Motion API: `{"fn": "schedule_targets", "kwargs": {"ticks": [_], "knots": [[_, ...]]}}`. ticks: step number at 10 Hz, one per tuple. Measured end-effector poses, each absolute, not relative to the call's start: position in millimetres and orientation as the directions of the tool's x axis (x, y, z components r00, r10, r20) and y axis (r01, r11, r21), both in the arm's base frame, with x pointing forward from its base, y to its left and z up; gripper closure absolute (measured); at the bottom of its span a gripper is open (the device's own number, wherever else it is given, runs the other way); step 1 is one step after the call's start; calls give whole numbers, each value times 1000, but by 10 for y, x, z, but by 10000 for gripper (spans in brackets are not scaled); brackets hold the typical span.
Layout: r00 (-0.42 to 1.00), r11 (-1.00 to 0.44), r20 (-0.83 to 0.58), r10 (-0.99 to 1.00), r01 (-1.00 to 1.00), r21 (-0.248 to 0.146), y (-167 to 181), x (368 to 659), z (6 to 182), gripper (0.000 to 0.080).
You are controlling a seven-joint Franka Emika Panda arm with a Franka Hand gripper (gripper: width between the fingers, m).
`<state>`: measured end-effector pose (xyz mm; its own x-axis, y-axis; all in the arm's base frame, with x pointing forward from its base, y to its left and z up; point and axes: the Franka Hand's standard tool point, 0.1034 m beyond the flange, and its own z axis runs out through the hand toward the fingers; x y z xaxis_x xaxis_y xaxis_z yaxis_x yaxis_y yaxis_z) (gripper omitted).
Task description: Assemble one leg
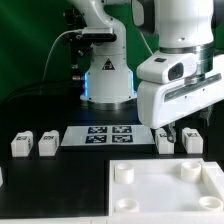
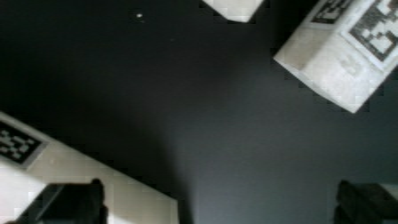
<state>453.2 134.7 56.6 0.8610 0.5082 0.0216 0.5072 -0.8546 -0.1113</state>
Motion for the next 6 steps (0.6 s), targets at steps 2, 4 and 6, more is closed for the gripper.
{"fn": "schedule_targets", "kwargs": {"ticks": [2, 4, 6], "knots": [[961, -953, -5, 278, 275, -127, 1367, 4530, 566, 150], [996, -989, -59, -64, -71, -132, 1681, 4424, 471, 150], [995, -991, -95, -41, -53, -126, 1842, 4367, 465, 150]]}}
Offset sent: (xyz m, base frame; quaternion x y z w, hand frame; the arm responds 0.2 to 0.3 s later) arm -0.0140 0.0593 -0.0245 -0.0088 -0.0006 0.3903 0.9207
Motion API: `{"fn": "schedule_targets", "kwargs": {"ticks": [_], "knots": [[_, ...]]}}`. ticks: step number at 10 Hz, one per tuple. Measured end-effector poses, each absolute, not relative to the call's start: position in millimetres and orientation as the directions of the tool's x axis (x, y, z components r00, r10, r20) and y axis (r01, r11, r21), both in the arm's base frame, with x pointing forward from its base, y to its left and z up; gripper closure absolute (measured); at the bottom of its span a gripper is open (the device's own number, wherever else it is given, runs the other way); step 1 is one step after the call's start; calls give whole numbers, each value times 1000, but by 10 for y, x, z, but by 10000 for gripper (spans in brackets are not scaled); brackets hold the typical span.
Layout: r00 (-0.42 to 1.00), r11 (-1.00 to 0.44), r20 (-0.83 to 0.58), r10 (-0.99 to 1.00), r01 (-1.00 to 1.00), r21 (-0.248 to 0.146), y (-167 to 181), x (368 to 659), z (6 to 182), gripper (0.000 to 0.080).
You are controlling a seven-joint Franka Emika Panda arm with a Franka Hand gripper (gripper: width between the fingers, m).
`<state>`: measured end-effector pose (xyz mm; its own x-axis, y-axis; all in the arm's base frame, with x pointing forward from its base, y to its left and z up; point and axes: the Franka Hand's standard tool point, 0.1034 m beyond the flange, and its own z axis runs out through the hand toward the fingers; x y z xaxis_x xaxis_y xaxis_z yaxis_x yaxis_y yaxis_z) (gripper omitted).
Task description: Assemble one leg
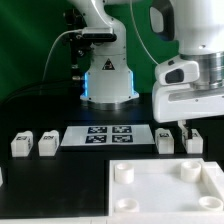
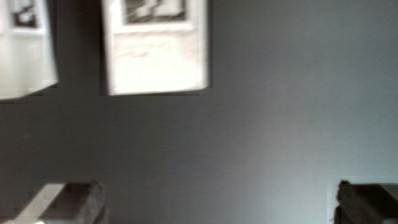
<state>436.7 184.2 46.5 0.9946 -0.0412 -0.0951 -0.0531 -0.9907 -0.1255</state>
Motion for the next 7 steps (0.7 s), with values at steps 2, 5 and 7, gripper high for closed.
{"fn": "schedule_targets", "kwargs": {"ticks": [2, 5, 7], "knots": [[965, -994, -262, -3, -32, -106, 1764, 4275, 466, 150], [845, -996, -535, 20, -31, -87, 1756, 4228, 468, 150], [716, -996, -697, 29, -40, -83, 1766, 4220, 415, 150]]}}
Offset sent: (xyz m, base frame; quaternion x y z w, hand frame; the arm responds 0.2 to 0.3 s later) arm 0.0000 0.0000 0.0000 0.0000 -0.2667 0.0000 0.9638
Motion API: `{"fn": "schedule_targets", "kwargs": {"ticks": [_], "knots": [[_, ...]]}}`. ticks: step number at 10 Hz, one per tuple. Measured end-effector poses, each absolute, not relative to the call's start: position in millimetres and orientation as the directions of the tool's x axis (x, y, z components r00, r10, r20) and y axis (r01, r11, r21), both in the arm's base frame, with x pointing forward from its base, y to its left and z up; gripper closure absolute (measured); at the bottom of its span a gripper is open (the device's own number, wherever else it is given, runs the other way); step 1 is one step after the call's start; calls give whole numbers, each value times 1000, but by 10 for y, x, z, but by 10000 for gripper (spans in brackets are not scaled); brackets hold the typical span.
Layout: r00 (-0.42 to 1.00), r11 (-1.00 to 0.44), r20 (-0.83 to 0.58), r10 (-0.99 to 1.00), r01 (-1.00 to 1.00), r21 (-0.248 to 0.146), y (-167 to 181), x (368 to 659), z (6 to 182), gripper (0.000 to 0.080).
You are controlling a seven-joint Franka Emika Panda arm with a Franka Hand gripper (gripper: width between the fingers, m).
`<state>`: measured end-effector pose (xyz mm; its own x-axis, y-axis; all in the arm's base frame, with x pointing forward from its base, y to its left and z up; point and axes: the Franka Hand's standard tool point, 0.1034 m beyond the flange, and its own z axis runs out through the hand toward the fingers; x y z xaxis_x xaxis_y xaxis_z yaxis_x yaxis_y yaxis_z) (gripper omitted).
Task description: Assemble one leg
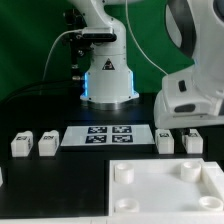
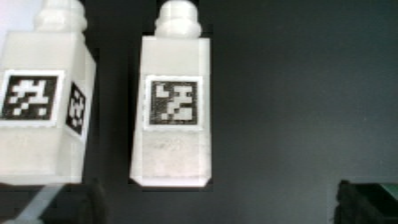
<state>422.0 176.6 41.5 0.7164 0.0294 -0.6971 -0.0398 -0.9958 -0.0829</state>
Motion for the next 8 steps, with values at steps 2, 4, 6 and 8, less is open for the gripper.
{"fn": "schedule_targets", "kwargs": {"ticks": [2, 4, 6, 8], "knots": [[604, -996, -796, 45, -36, -84, 1759, 4205, 360, 150], [621, -996, -782, 45, -36, -86, 1776, 4232, 354, 150], [621, -996, -783, 45, -37, -86, 1773, 4197, 304, 150], [621, -996, -783, 41, -38, -82, 1761, 4086, 217, 150]]}}
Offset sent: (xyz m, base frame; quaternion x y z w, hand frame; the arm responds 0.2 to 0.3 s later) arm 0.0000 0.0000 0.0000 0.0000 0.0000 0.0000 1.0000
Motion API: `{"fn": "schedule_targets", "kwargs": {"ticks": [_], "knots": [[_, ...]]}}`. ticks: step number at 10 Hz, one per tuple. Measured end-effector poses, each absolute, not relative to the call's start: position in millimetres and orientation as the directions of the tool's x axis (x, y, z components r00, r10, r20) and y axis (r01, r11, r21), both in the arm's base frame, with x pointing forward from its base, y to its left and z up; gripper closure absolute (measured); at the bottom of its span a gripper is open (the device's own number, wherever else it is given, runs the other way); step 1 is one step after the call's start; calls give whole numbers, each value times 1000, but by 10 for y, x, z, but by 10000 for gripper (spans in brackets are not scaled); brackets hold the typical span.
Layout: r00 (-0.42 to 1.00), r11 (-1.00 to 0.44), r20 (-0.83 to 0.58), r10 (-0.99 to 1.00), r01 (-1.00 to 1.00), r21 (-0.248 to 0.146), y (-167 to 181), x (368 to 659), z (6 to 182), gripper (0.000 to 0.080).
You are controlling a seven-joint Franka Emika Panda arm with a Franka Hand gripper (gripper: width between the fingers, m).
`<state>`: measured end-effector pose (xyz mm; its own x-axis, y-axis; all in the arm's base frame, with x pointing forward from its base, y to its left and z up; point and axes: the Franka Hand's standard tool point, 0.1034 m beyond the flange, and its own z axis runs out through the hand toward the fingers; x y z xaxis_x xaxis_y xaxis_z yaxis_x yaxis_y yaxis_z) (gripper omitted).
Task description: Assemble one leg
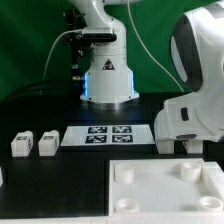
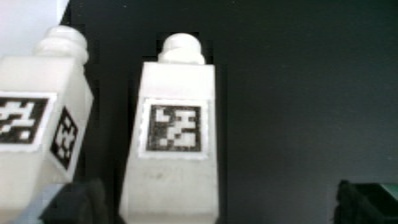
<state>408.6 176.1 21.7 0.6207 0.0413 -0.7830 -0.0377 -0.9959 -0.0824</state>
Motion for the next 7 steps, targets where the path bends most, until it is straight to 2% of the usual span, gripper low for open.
{"fn": "schedule_targets", "kwargs": {"ticks": [3, 5, 6, 7], "knots": [[618, -996, -785, 37, -39, -77, 1749, 3938, 101, 150], [618, -996, -785, 37, -39, -77, 1750, 3941, 101, 150], [618, -996, -785, 37, -39, -77, 1750, 3938, 99, 260], [618, -996, -785, 37, -39, -77, 1750, 3937, 98, 260]]}}
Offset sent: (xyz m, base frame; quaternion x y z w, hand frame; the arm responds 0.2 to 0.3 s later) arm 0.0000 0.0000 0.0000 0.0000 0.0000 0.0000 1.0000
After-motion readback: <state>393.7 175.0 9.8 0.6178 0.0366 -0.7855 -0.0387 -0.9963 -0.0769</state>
